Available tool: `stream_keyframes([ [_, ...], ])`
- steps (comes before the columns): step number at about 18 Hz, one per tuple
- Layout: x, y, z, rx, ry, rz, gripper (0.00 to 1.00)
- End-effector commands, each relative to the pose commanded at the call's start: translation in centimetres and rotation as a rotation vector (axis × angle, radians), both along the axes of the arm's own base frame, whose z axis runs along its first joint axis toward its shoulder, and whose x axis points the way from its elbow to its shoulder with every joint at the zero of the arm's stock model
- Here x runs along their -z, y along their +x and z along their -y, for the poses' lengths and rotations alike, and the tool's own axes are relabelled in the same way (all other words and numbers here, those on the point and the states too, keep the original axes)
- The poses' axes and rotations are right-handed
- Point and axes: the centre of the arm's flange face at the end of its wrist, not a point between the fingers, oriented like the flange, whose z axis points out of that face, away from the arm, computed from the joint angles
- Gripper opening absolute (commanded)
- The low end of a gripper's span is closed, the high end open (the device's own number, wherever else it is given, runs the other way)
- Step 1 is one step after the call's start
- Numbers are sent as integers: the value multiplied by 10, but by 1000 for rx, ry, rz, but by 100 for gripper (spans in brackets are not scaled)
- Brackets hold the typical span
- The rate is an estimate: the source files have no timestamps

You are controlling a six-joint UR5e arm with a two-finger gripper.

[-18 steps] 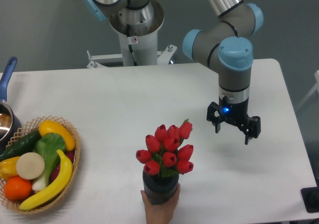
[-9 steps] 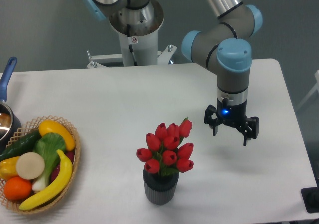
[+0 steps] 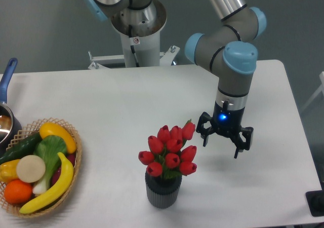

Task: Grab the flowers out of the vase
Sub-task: 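Lower the open gripper around the tulip stems above the black vase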

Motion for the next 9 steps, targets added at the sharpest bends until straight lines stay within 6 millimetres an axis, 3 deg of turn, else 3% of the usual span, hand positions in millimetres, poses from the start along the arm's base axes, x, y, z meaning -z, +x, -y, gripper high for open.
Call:
stream_keyframes([
  [4,0,18,-11,73,184,122,100],
  [9,6,33,-13,114,293,211,100],
])
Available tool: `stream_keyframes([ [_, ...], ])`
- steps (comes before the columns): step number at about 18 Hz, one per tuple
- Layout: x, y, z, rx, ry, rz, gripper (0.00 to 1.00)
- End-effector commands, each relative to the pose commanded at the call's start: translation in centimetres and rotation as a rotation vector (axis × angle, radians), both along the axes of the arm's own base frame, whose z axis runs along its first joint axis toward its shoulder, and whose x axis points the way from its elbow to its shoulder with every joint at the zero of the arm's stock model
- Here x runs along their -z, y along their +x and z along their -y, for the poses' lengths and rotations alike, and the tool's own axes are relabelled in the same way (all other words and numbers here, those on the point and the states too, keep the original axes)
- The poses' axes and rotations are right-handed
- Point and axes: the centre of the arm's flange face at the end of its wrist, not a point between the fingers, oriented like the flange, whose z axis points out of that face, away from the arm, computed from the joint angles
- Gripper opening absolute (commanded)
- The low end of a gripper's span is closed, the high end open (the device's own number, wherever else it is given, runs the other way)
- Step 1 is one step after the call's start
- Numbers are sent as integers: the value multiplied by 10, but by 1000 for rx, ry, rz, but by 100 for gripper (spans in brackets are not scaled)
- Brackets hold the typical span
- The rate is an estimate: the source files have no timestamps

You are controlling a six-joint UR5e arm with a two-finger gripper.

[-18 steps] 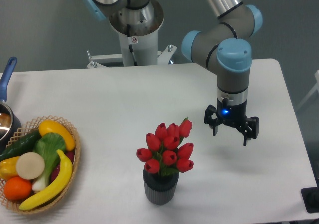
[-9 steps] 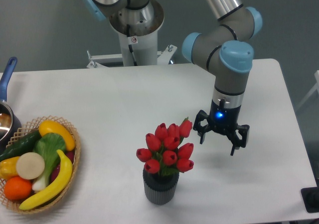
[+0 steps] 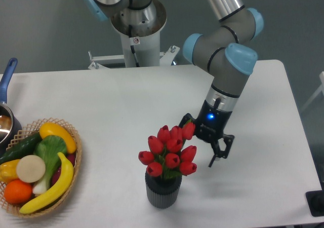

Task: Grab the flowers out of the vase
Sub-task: 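Lower the open gripper around the tulip stems above the black vase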

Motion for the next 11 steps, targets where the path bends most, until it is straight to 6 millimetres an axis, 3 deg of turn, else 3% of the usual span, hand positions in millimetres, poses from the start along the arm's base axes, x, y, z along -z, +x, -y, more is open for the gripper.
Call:
stream_keyframes([
  [11,-14,2,2,34,176,89,100],
])
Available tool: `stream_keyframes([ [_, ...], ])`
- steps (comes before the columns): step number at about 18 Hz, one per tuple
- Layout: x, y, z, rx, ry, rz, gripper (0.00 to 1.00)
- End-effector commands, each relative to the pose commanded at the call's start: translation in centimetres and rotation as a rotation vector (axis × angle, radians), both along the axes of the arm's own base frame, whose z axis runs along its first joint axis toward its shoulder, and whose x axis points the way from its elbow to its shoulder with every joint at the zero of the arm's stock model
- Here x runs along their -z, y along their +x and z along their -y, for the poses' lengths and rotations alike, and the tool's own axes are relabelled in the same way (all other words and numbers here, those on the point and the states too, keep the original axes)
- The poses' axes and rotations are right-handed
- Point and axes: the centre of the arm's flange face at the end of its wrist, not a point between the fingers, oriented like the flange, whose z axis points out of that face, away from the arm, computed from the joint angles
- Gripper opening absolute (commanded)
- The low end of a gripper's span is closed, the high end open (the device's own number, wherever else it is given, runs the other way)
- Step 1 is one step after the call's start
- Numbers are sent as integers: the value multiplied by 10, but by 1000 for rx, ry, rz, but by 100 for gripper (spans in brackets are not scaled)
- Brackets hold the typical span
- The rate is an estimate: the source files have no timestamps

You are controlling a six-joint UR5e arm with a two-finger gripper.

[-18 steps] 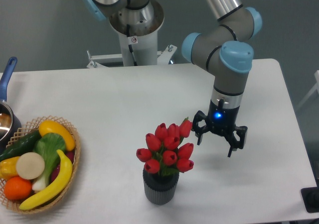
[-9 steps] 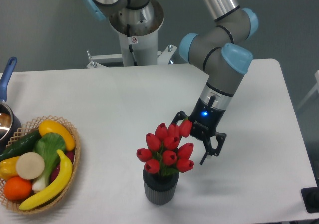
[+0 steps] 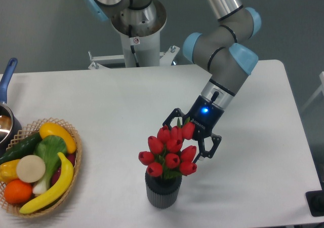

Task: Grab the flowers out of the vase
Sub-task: 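Lower the open gripper around the tulip stems above the black vase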

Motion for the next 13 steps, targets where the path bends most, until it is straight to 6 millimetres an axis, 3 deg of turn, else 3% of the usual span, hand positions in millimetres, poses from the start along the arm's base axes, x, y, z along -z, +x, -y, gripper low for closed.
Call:
stream_keyframes([
  [13,7,-10,-18,49,124,78,100],
])
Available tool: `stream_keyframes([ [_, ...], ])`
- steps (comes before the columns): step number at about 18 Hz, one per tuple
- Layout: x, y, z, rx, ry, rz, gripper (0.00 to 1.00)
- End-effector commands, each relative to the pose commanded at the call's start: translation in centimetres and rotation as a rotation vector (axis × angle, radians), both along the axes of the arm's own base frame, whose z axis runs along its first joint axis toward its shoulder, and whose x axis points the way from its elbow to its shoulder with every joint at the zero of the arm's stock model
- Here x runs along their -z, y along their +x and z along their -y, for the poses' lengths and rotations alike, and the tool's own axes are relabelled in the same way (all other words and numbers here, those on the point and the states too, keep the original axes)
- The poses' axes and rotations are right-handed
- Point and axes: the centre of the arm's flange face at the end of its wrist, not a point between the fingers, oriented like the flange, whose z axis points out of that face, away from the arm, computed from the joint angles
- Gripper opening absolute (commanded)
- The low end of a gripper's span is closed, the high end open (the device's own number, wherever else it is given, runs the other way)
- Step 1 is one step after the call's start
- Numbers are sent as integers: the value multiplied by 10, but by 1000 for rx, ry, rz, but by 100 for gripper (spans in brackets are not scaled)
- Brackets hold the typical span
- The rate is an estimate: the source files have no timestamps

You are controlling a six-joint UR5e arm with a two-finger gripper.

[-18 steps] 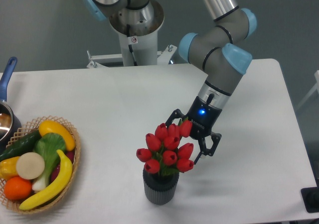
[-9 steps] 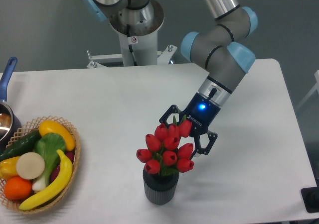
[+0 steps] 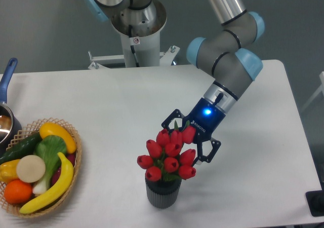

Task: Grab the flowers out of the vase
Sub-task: 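Lower the open gripper around the tulip stems above the black vase, then close the gripper on the tulip stems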

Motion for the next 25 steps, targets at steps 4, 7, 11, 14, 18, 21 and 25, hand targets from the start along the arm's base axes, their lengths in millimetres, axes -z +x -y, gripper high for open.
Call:
stream_keyframes([
  [4,-3,4,-1,17,54,31,100],
  [7,-4,5,-1,22,69,41,100],
  [11,-4,7,-2,28,80,48,100],
  [14,-1,9,-5,35,84,54,100],
  [18,-2,16,-10,49,84,55,86],
  [21,-3,19,-9,49,85,57,54],
  [25,2,23,-6,46,78,70,15],
])
